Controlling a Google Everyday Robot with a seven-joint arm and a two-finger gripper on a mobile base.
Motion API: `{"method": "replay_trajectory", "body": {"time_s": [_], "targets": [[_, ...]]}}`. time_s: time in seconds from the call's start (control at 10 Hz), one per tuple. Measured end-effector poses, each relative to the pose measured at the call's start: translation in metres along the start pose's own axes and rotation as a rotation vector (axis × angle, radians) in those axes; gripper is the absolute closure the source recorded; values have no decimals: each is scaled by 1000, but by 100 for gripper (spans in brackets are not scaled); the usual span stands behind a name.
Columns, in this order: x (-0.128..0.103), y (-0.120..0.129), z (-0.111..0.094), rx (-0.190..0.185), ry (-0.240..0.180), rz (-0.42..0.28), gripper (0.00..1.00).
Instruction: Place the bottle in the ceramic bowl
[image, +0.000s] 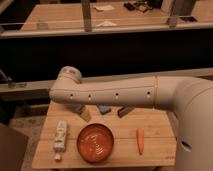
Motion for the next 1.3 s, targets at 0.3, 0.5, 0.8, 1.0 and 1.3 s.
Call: {"method": "replay_trajectory", "body": {"time_s": [0.3, 0.5, 0.8, 1.0, 1.3], "targets": [[-16, -17, 6, 23, -1, -44, 20], [-16, -17, 10, 24, 2, -94, 20], [-27, -26, 18, 35, -6, -120, 23], [-30, -28, 22, 38, -10, -157, 26], [-39, -32, 29, 45, -19, -189, 26]]}}
